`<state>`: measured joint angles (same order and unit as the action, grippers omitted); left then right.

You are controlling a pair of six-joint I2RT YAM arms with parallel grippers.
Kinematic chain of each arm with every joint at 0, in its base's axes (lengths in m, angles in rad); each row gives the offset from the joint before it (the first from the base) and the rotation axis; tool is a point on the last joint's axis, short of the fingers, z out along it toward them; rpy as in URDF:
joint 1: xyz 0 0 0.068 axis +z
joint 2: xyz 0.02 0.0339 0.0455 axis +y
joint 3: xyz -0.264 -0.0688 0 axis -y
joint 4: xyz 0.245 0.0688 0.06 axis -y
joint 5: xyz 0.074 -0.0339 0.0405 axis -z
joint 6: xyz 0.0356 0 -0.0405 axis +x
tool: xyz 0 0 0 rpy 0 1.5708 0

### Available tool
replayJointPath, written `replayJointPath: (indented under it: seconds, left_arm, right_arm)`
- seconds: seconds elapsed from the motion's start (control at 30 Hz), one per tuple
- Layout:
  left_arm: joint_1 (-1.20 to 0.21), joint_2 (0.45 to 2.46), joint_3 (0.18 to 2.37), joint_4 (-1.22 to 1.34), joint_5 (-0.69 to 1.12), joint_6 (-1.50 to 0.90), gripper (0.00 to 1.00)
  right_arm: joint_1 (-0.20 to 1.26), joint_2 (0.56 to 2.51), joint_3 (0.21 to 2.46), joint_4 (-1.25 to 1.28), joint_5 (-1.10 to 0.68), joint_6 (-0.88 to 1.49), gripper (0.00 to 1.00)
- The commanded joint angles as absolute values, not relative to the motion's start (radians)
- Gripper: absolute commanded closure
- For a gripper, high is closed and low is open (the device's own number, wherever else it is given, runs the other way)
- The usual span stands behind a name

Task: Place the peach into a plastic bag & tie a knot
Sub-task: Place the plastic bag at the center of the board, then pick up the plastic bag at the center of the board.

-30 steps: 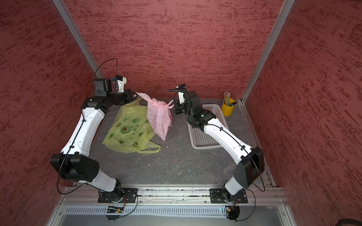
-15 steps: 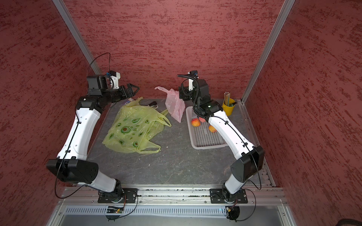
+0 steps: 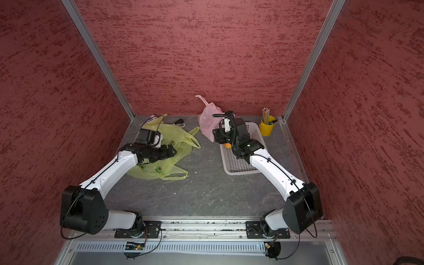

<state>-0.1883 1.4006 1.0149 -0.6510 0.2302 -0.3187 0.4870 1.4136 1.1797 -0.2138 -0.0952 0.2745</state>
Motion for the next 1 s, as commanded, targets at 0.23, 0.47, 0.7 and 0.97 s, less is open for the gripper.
replayJointPath:
  seconds: [0.23, 0.47, 0.7, 0.97]
  left_arm:
    - [-0.203, 1.536, 1.056, -0.567, 0.069, -0.285, 0.09]
    - [-0.184, 1.666, 1.146, -0.58, 0.041, -0.241, 0.17]
    - [-0.179, 1.768, 1.196, -0.577, 0.017, -0.206, 0.2]
    - [-0.176, 1.817, 1.213, -0.586, -0.026, -0.191, 0.3]
  right_arm:
    - [0.483, 1.329, 1.0, -0.083, -0.207, 0.363, 0.35]
    - [0.483, 1.311, 0.952, -0.071, -0.225, 0.374, 0.42]
    - [0.482, 1.307, 0.946, -0.08, -0.222, 0.368, 0.43]
    - [0.48, 1.291, 0.941, -0.105, -0.198, 0.362, 0.34]
